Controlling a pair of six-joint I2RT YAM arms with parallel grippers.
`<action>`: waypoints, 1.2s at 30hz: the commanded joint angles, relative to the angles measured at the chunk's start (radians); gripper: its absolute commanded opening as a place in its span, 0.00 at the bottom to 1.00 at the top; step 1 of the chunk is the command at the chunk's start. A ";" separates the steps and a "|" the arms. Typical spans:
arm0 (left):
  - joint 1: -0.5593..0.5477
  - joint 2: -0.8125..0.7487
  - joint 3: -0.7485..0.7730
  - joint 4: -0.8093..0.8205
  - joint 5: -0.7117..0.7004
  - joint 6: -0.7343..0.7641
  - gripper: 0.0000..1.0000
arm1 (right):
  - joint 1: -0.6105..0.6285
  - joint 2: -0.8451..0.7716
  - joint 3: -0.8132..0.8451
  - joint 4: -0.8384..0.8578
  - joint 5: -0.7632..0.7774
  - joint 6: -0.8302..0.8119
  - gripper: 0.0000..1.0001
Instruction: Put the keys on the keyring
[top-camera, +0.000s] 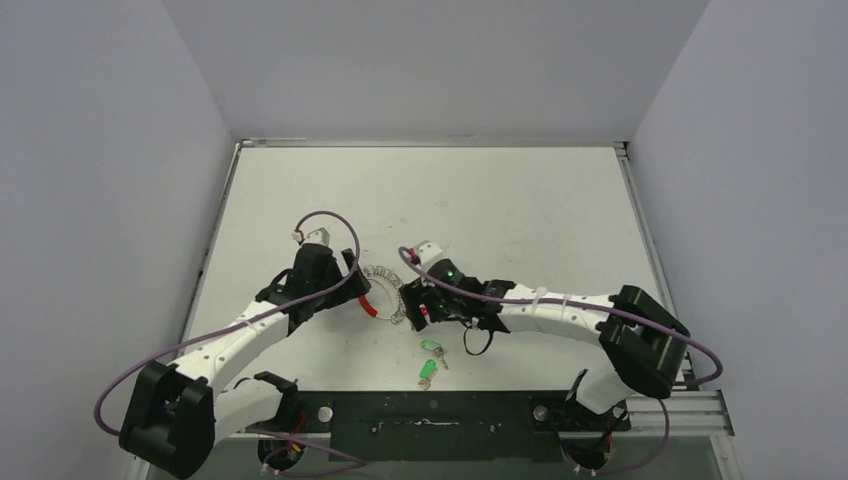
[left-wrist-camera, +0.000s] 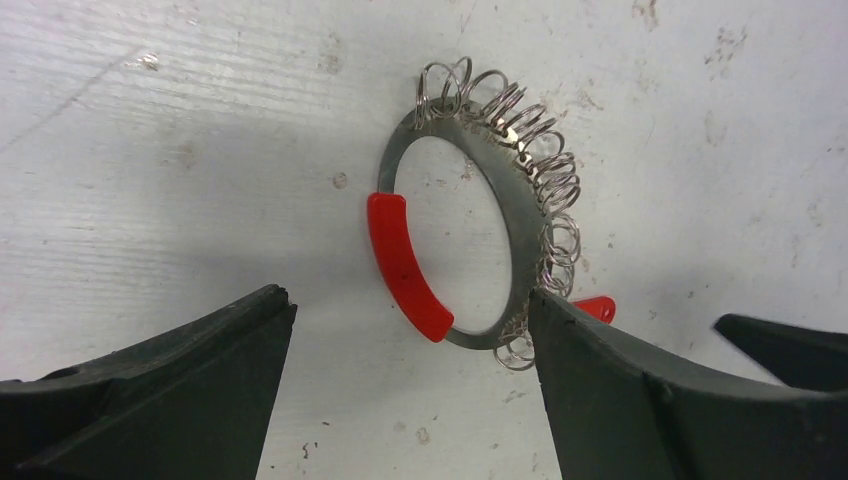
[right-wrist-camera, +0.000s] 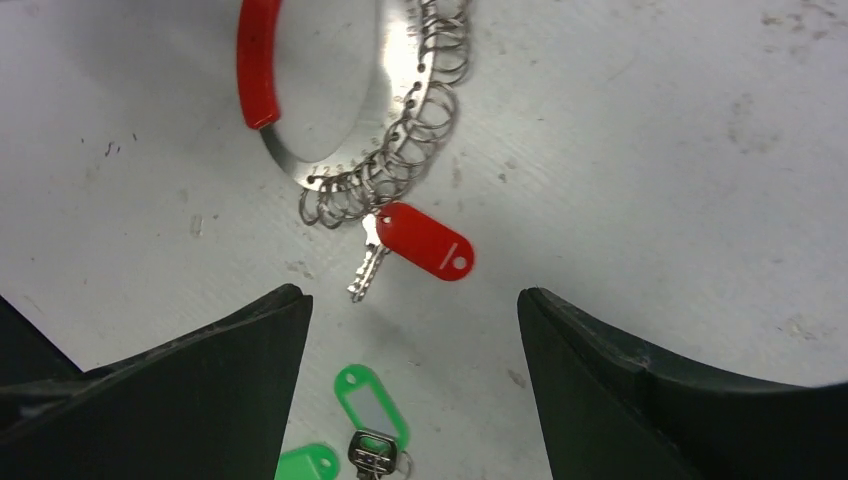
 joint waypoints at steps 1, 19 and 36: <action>-0.003 -0.125 -0.019 -0.040 -0.082 -0.028 0.86 | 0.113 0.111 0.097 -0.054 0.156 -0.091 0.74; 0.005 -0.046 -0.023 -0.041 -0.032 0.002 0.82 | 0.058 0.243 0.094 -0.079 0.249 -0.078 0.17; -0.018 0.401 0.289 -0.112 -0.023 0.191 0.69 | -0.056 0.090 0.031 -0.074 0.016 0.051 0.53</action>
